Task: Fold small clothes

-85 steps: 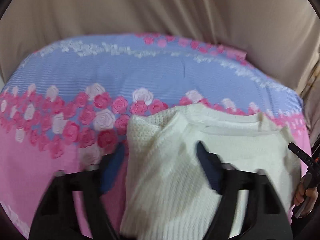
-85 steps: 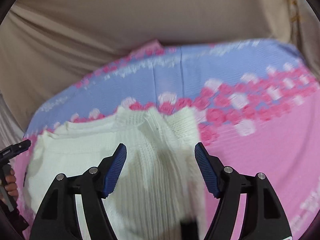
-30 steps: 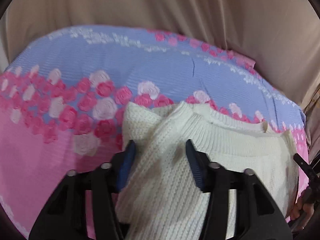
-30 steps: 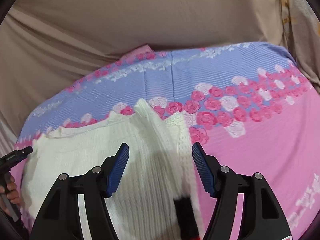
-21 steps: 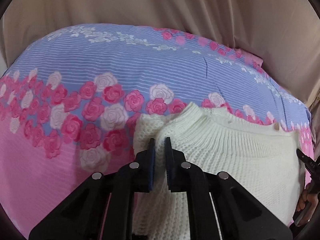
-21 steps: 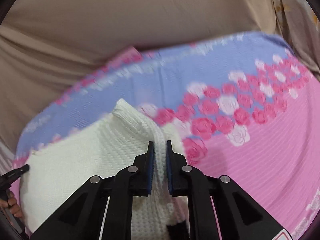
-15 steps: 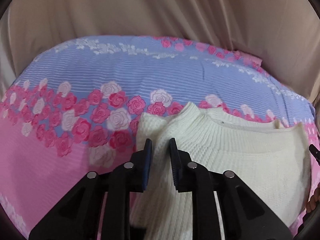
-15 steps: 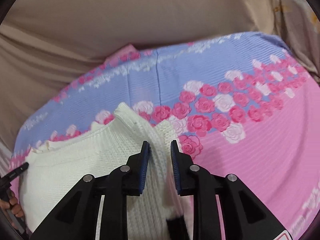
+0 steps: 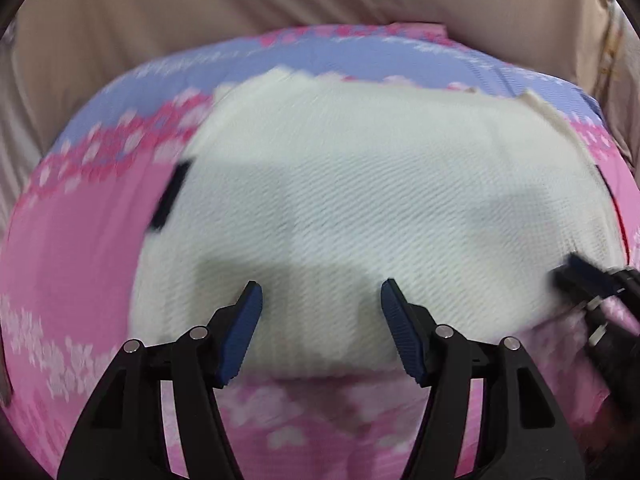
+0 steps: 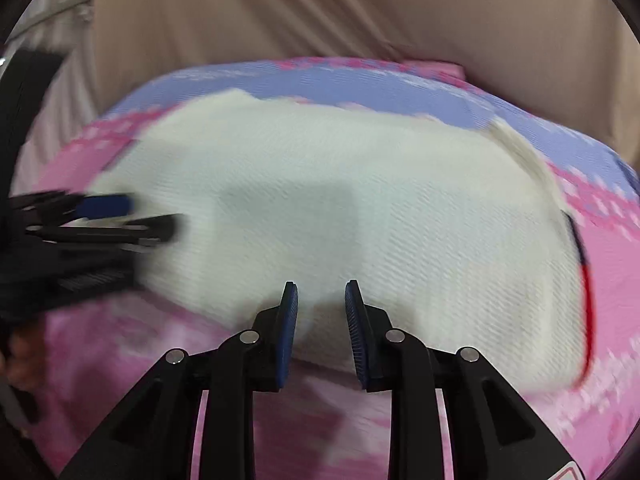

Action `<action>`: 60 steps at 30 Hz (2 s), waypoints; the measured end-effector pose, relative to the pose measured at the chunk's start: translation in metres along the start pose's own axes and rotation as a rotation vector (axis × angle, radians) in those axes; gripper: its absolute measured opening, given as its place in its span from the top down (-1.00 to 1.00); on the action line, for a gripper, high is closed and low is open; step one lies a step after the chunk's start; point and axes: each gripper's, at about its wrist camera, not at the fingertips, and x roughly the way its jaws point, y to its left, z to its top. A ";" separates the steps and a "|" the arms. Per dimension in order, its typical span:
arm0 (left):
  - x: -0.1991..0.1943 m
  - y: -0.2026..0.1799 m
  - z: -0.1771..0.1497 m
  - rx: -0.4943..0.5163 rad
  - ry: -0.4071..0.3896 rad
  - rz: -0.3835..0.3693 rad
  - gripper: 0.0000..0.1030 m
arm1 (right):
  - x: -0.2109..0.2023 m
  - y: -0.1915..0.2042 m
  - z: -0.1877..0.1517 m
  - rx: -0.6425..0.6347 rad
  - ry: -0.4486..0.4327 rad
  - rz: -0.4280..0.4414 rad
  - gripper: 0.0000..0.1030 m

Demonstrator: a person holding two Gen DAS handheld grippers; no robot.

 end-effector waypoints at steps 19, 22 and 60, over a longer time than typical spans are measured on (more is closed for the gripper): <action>0.001 0.026 0.087 -0.050 -0.094 0.076 -0.29 | -0.023 -0.151 0.060 0.306 -0.141 -0.103 -0.24; 0.032 0.031 0.096 -0.052 -0.068 0.137 -0.28 | 0.011 -0.156 0.081 0.324 -0.106 -0.087 -0.24; 0.004 0.108 -0.005 -0.370 -0.032 -0.159 -0.65 | 0.013 0.023 0.078 0.032 -0.080 0.145 0.43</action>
